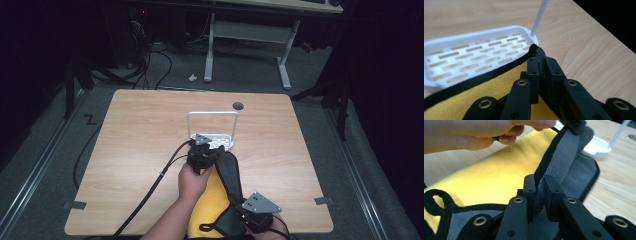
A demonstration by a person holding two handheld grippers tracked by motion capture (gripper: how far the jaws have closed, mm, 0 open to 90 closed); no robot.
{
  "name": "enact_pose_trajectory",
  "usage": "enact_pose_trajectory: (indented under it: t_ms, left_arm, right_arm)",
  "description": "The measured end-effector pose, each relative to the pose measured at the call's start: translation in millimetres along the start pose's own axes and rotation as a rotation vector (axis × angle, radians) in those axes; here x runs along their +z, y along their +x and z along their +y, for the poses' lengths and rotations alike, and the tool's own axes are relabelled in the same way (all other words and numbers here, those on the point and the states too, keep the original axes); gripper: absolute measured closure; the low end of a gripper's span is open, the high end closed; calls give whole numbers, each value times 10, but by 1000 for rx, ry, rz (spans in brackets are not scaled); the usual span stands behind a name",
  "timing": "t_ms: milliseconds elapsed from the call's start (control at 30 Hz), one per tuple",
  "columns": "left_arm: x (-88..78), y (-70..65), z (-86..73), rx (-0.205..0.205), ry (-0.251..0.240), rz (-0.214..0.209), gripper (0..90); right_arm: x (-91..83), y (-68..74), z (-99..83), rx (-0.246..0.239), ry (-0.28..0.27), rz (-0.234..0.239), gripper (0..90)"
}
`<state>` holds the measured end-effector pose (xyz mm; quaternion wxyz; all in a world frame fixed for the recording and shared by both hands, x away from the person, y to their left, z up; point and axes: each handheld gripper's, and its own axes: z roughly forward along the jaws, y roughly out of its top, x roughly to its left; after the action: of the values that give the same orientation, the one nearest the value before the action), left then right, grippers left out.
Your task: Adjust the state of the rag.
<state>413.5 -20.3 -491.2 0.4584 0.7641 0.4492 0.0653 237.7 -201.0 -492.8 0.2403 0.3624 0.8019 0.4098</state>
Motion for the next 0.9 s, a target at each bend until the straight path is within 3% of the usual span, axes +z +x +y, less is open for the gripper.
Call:
enact_pose_trajectory:
  t_ms: [100,233,300,500,700,733,900]
  left_arm:
    - [111,-37,-33,-8,6,-19,792]
    - [143,-53,-41,-21,-9,-32,670]
    - [110,-55,-31,-6,-21,-35,620]
    - [-73,20,-28,-43,-69,-82,521]
    - [-277,78,-194,0,-51,-76,559]
    - [-367,105,-311,27,-20,-63,576]
    - [-632,173,-618,33,3,-73,675]
  right_arm:
    - [-7,-78,-63,35,16,-32,761]
    - [-57,-146,-59,75,-10,-78,664]
    - [-88,-181,-52,73,-26,-95,645]
    - [-113,-277,-68,85,-35,-114,640]
    - [-63,-358,-106,82,-8,-104,725]
    - [-45,-366,-113,88,3,-103,738]
    - [39,-415,-134,97,33,-92,791]
